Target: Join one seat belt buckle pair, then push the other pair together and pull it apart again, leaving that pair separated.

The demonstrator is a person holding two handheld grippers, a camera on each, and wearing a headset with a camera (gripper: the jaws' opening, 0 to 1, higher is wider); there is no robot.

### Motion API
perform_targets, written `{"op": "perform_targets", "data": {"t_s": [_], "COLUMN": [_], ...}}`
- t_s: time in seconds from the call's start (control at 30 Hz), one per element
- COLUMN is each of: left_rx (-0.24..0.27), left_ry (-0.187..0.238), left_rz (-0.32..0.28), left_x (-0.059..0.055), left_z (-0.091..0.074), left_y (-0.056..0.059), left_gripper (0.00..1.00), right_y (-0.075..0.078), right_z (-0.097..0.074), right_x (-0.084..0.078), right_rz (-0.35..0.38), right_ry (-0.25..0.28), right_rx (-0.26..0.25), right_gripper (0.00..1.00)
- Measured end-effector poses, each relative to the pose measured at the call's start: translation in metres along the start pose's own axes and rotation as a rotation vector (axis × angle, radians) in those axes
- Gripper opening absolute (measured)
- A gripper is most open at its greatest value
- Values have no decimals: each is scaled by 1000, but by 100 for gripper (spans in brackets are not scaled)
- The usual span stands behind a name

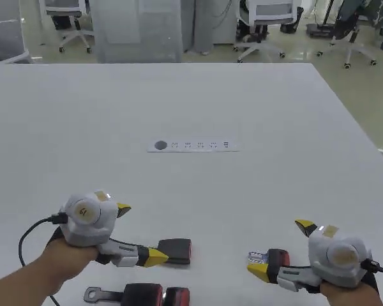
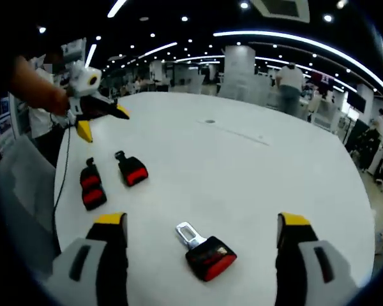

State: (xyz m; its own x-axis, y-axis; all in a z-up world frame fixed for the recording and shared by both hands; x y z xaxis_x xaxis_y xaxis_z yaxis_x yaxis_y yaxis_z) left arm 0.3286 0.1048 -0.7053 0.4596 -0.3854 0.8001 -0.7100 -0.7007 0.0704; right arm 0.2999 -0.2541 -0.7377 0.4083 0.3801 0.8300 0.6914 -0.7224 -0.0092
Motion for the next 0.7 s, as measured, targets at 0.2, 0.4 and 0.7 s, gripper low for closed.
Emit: {"op": "perform_targets", "data": {"t_s": [0.2,0.4,0.7], "left_rx": [35,55,64], "left_ry": [32,68,113], "left_rz": [-14,-18,-33], "left_x": [-21,-31,-45], "left_z": [-39,-69,-104], "left_y": [5,10,18], "left_gripper": [100,100,100], "right_y": [-16,-30,-48], "right_z": [-11,-26,-44], "right_x": [-2,-3,0], "right_rz": [11,0,-48], "right_ry": [31,46,72], "right_rx": [-8,-7,-13], "right_gripper": [100,100,100]}}
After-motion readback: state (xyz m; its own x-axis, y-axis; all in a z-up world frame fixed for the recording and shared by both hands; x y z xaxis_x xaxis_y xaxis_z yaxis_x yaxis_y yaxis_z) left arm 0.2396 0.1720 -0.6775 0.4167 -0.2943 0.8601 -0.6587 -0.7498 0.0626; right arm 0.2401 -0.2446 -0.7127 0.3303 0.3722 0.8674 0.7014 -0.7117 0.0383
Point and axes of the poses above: the centre of the closed fingertips' face, and the gripper's own axes: z roughly forward along the fingers, y roughly to its right, x roughly out of its top, the point moved 9 cm from there along -z, roughly backward along the fingers, and after that the axes turned 4 degrees about x, right-handed, at the moved point
